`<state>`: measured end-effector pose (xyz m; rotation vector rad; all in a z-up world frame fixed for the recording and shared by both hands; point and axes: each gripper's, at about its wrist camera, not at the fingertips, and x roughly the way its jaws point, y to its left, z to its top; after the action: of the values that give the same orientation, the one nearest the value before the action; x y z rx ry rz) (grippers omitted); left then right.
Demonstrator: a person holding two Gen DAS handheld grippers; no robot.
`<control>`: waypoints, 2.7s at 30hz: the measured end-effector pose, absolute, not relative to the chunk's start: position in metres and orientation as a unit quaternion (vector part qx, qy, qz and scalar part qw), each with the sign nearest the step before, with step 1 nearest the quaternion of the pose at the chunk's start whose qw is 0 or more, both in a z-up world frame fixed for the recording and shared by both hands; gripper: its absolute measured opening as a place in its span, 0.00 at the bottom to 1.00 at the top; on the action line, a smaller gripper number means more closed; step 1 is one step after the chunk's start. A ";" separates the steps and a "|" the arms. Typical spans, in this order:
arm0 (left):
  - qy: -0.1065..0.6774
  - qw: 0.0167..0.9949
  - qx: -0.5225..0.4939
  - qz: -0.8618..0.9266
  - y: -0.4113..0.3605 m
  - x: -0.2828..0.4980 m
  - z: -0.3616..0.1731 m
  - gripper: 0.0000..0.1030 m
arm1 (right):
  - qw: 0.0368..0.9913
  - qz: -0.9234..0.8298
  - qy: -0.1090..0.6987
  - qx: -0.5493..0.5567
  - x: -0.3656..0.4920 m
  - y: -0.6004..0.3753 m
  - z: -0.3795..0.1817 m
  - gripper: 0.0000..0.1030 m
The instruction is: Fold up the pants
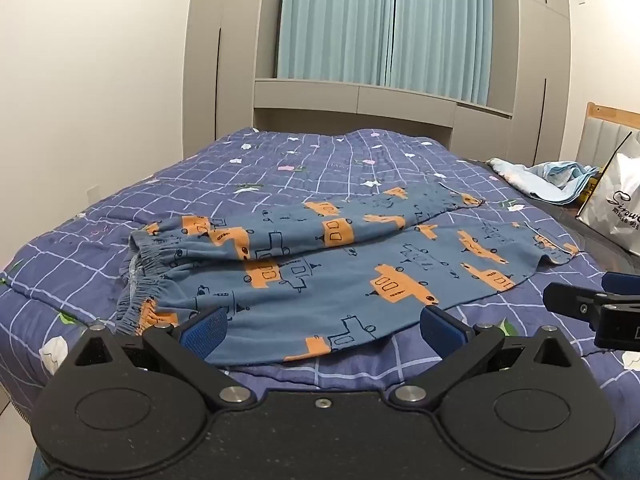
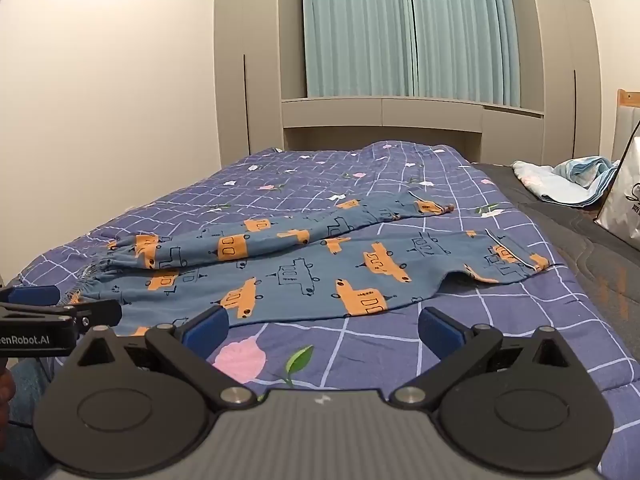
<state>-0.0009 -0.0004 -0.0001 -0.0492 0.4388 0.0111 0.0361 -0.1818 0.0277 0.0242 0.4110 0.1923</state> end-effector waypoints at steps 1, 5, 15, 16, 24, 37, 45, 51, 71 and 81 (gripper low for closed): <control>0.217 0.976 -0.024 0.005 -0.001 -0.002 0.000 0.99 | 0.974 0.095 0.204 0.012 0.036 -0.181 0.028 1.00; 0.217 0.976 -0.026 0.006 0.003 -0.003 -0.003 0.99 | 0.974 0.096 0.205 0.012 0.037 -0.180 0.028 1.00; 0.227 0.973 -0.026 0.014 0.001 0.002 -0.002 0.99 | 0.974 0.094 0.208 0.011 0.039 -0.172 0.030 1.00; 0.227 0.973 -0.025 0.014 0.001 0.002 -0.002 0.99 | 0.974 0.097 0.204 0.014 0.038 -0.179 0.027 1.00; 0.230 0.973 -0.026 0.014 0.003 0.003 -0.002 0.99 | 0.974 0.097 0.206 0.013 0.038 -0.179 0.027 1.00; 0.230 0.973 -0.026 0.014 0.003 0.003 -0.002 0.99 | 0.973 0.098 0.207 0.011 0.038 -0.179 0.027 1.00; 0.230 0.973 -0.026 0.014 0.003 0.003 -0.003 0.99 | 0.973 0.098 0.208 0.010 0.038 -0.179 0.026 1.00; 0.230 0.973 -0.026 0.014 0.003 0.003 -0.002 0.99 | 0.973 0.098 0.208 0.010 0.037 -0.178 0.026 1.00; 0.230 0.973 -0.026 0.014 0.003 0.003 -0.003 0.99 | 0.973 0.098 0.209 0.008 0.037 -0.176 0.026 1.00; 0.230 0.973 -0.026 0.014 0.003 0.003 -0.002 1.00 | 0.973 0.100 0.209 0.006 0.036 -0.174 0.027 1.00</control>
<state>0.0031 0.0032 -0.0020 -0.0520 0.4650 0.0280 0.0358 -0.1743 0.0268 0.0129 0.4224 0.2013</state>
